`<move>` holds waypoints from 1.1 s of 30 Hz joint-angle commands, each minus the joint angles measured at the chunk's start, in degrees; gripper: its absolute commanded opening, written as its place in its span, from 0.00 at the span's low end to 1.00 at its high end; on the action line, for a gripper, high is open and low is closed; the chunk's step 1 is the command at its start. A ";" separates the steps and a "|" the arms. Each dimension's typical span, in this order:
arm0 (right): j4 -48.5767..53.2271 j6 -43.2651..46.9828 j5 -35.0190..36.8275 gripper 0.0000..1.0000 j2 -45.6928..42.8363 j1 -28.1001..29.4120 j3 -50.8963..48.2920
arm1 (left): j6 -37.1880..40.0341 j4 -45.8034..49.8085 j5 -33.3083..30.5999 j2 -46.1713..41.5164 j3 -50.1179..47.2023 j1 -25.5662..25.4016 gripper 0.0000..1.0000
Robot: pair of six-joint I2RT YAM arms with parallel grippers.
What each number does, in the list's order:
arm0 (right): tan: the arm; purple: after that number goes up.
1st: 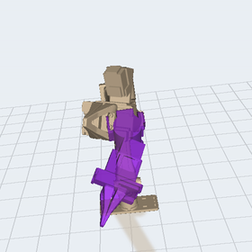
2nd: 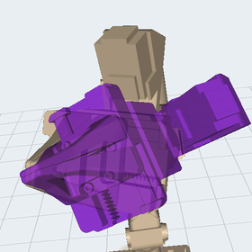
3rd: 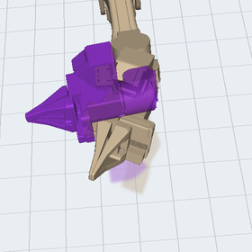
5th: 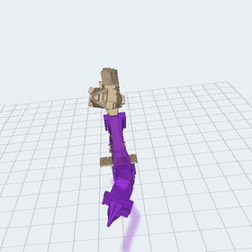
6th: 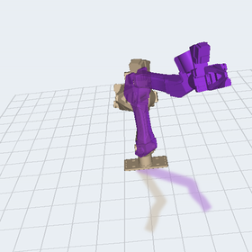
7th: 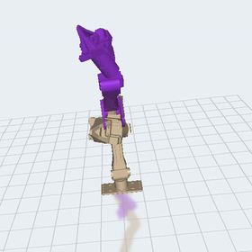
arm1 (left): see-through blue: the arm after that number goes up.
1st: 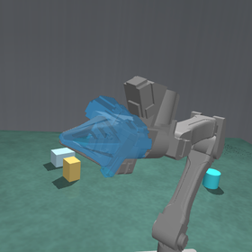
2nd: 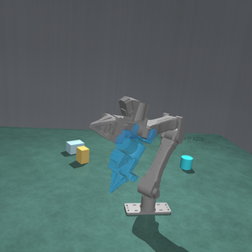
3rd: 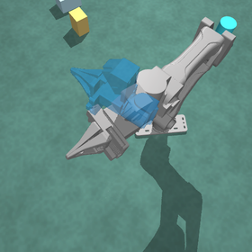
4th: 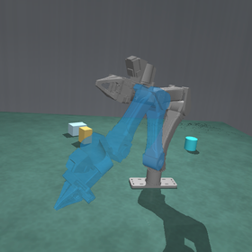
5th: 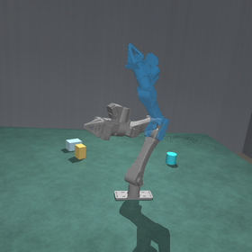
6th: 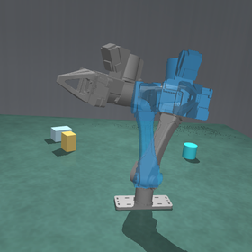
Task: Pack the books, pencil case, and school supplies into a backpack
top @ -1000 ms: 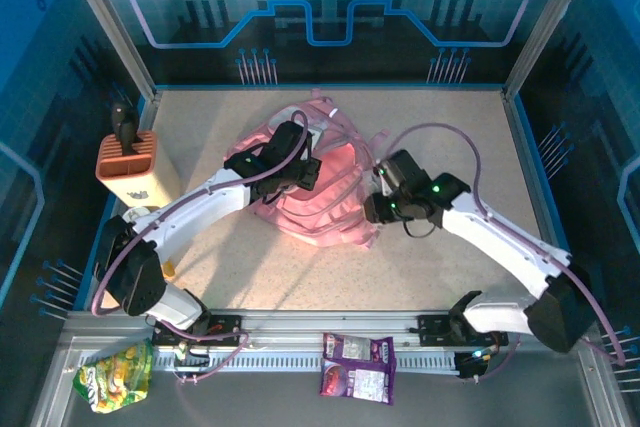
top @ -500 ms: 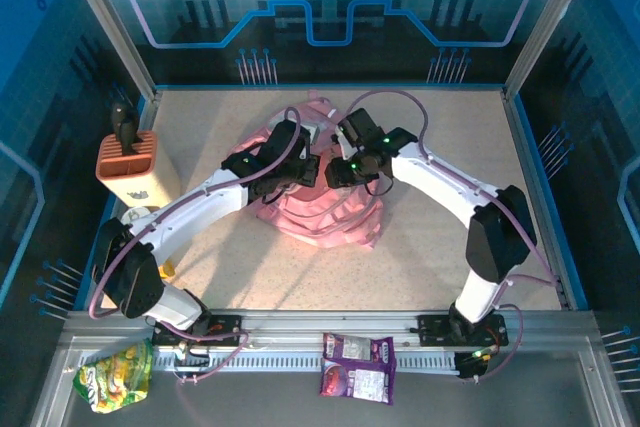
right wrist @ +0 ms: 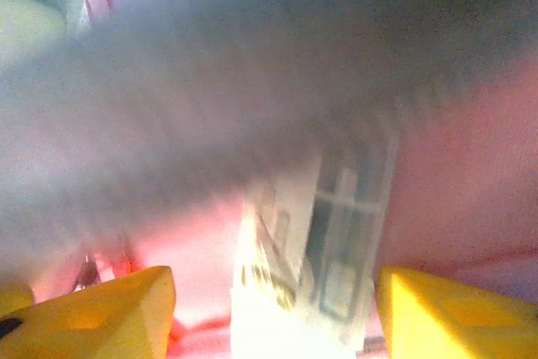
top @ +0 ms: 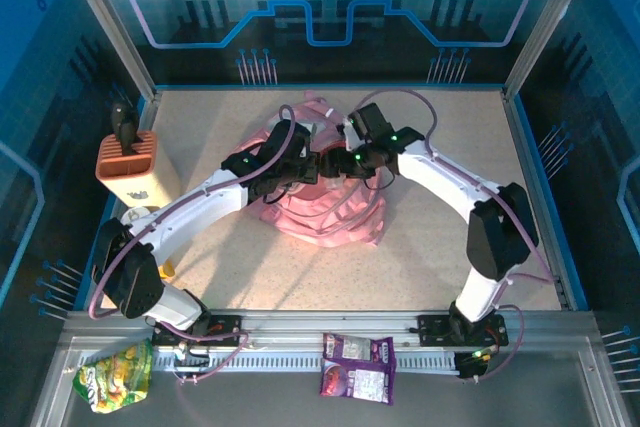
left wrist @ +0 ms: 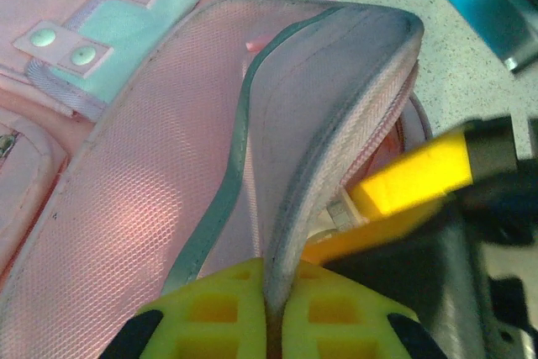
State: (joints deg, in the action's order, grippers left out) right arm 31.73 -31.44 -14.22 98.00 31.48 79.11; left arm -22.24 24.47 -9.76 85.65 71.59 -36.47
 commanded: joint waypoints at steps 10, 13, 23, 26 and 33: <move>-21.22 -8.15 -17.15 0.42 -0.89 1.14 -7.30 | -4.97 -5.93 3.51 -2.33 1.61 0.01 0.00; -26.11 -10.18 -20.83 0.43 1.98 1.06 -6.60 | -6.31 -8.33 3.71 -2.44 0.29 0.05 0.00; -34.47 -11.49 -21.49 0.44 -9.21 -5.68 -21.67 | -7.65 -7.30 4.07 -2.70 -0.19 0.08 0.00; -29.11 -7.08 -17.71 0.48 -14.77 -7.83 -24.91 | -8.82 -7.21 7.34 -2.10 -0.72 0.08 0.00; -18.74 2.08 -6.41 0.60 -24.49 -8.31 -28.35 | -8.74 -6.47 12.09 -5.13 -4.58 0.10 0.43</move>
State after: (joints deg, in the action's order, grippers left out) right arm 7.05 -35.03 -26.98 75.81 23.05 52.01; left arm -29.95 20.78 -1.69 84.75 69.76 -36.21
